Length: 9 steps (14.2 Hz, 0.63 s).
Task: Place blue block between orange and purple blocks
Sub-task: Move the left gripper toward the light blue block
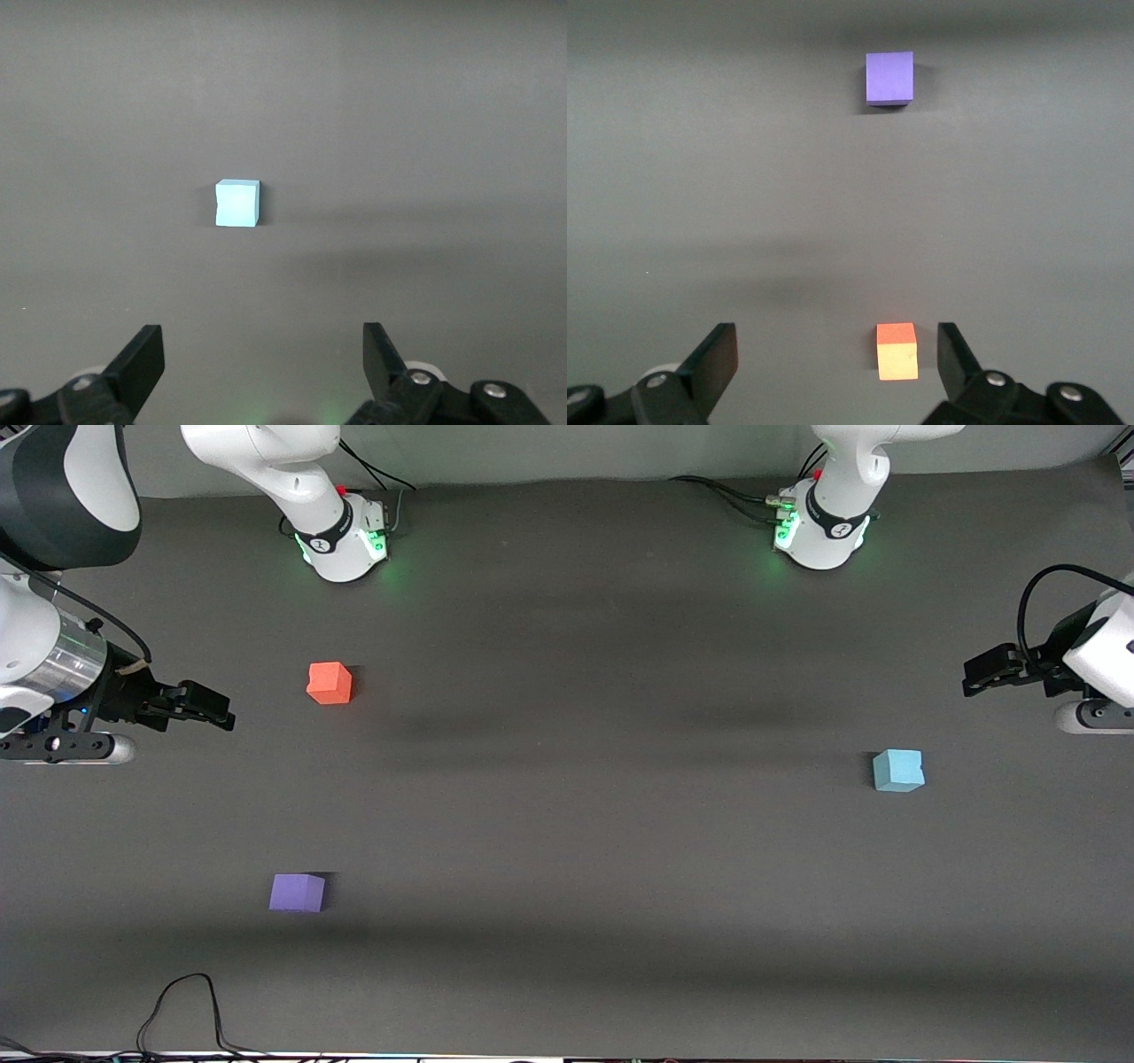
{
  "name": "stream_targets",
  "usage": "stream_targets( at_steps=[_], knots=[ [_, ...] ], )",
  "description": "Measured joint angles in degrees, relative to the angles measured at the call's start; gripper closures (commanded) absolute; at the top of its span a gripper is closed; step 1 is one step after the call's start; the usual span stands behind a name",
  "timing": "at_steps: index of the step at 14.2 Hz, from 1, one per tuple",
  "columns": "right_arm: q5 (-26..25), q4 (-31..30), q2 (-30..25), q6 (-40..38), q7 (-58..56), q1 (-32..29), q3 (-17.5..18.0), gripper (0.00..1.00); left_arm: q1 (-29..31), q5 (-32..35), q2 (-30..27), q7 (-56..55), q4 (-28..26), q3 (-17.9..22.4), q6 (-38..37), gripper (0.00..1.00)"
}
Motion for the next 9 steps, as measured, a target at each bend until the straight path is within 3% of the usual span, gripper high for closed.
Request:
stream_targets(
  at_steps=[9],
  knots=[
    [0.0, 0.5, 0.3, 0.0, 0.0, 0.0, 0.0, 0.00, 0.0, 0.0, -0.1, 2.4, -0.2, 1.2, -0.3, 0.00]
  ],
)
